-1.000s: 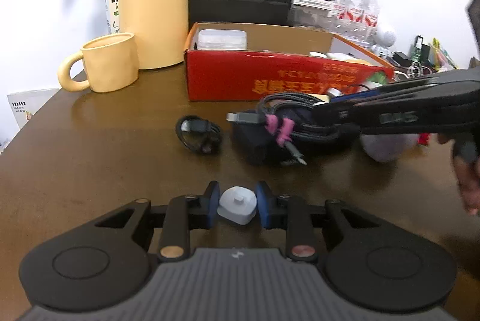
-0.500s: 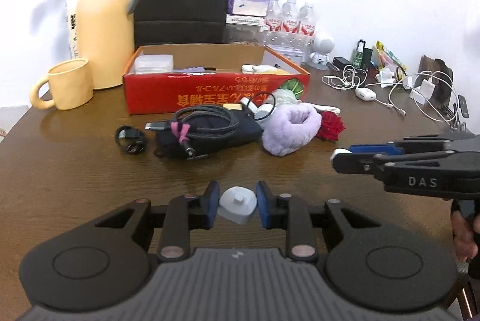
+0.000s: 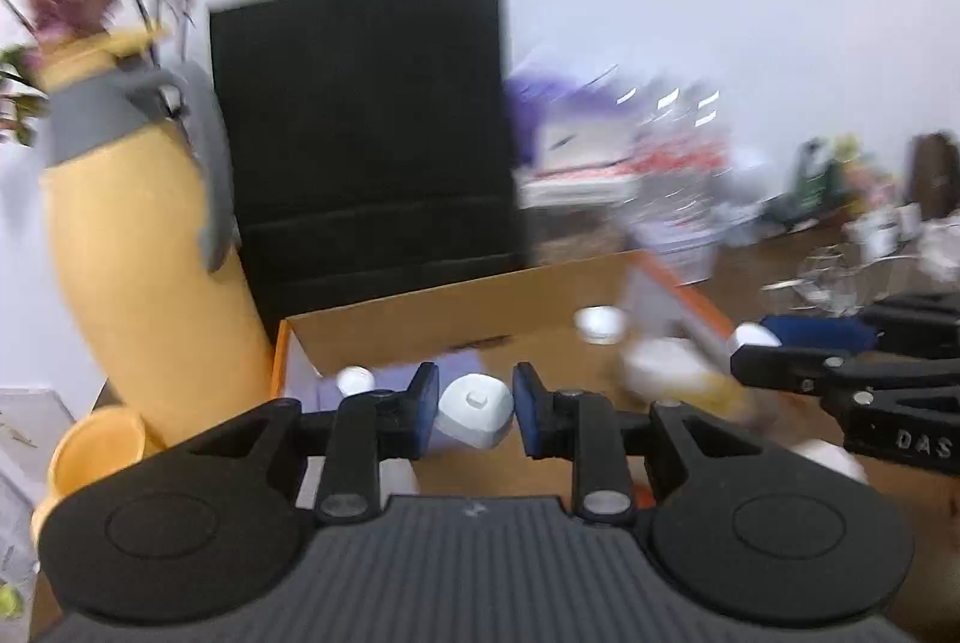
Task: Organize objects
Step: 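Carry the white case and cap into the cardboard box and open both grippers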
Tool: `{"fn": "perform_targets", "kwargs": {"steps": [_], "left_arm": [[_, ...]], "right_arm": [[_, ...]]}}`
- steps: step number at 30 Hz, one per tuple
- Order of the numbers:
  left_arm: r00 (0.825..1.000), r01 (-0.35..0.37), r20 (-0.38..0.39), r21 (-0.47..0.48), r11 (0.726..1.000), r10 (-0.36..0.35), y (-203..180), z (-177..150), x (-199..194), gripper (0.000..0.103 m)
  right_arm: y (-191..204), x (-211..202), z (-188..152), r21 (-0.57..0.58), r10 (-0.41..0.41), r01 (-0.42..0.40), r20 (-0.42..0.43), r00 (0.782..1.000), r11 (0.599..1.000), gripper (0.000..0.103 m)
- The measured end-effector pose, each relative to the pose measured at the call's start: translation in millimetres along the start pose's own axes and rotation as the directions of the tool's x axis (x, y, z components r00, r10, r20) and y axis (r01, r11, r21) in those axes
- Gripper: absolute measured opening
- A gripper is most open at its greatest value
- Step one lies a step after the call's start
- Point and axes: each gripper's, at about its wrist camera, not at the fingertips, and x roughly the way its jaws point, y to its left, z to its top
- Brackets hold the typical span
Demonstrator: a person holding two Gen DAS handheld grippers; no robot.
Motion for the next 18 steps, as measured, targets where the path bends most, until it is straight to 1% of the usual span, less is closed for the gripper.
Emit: {"fn": "perform_targets", "kwargs": {"steps": [2, 3, 5, 6, 7, 8, 9, 10, 11, 12, 13, 15, 17, 18], "left_arm": [[0.997, -0.032, -0.073, -0.010, 0.999, 0.031, 7.5, 20.5, 49.5, 0.027], [0.994, -0.037, -0.104, -0.008, 0.999, 0.036, 11.4, 29.7, 72.8, 0.027], [0.985, -0.053, -0.165, -0.029, 0.998, 0.047, 19.5, 40.1, 109.2, 0.028], [0.980, -0.046, -0.194, -0.021, 0.999, 0.042, 23.8, 41.3, 127.3, 0.028], [0.975, -0.057, -0.216, -0.026, 0.998, 0.050, 27.7, 41.5, 140.3, 0.029], [0.971, -0.070, -0.232, -0.019, 0.997, 0.064, 29.8, 41.1, 153.4, 0.036], [0.969, -0.088, -0.234, -0.006, 0.996, 0.084, 31.2, 39.7, 161.3, 0.043], [0.969, -0.110, -0.221, 0.000, 0.994, 0.107, 31.5, 37.3, 164.7, 0.050], [0.972, -0.121, -0.201, 0.008, 0.993, 0.120, 31.4, 33.7, 166.6, 0.050], [0.973, -0.116, -0.197, 0.013, 0.993, 0.117, 30.9, 30.7, 166.6, 0.051], [0.974, -0.108, -0.197, 0.014, 0.994, 0.108, 30.5, 28.5, 166.4, 0.054], [0.978, -0.103, -0.183, 0.014, 0.995, 0.104, 30.8, 26.8, 161.4, 0.057], [0.982, -0.106, -0.155, 0.013, 0.994, 0.107, 30.2, 28.5, 149.8, 0.061], [0.984, -0.105, -0.141, 0.007, 0.994, 0.105, 30.2, 30.3, 140.7, 0.062]], "right_arm": [[-3.9, 44.4, 17.5, -0.014, -0.034, 0.033, -0.043, 0.999, 0.999, 0.027], [-6.0, 73.3, 25.2, -0.026, -0.063, 0.061, -0.075, 0.995, 0.998, 0.027], [-11.4, 115.7, 32.0, -0.024, -0.095, 0.093, -0.124, 0.988, 0.995, 0.027], [-18.0, 138.8, 33.4, 0.003, -0.096, 0.098, -0.151, 0.984, 0.995, 0.027], [-24.1, 155.3, 34.3, 0.036, -0.087, 0.095, -0.173, 0.981, 0.995, 0.027], [-30.6, 171.4, 32.8, 0.057, -0.082, 0.095, -0.203, 0.976, 0.994, 0.027], [-38.0, 188.1, 30.2, 0.077, -0.098, 0.119, -0.238, 0.966, 0.990, 0.027], [-42.5, 198.2, 27.6, 0.082, -0.122, 0.148, -0.255, 0.959, 0.986, 0.031], [-46.3, 205.1, 25.1, 0.082, -0.147, 0.175, -0.269, 0.952, 0.981, 0.039], [-52.6, 212.5, 24.8, 0.112, -0.156, 0.199, -0.311, 0.937, 0.974, 0.042], [-57.0, 213.8, 24.7, 0.141, -0.153, 0.205, -0.315, 0.937, 0.969, 0.046], [-59.9, 209.2, 25.9, 0.162, -0.152, 0.203, -0.283, 0.947, 0.966, 0.048], [-56.9, 203.7, 25.8, 0.142, -0.160, 0.200, -0.249, 0.955, 0.970, 0.058], [-54.2, 201.0, 25.6, 0.119, -0.167, 0.199, -0.235, 0.958, 0.973, 0.059]]}}
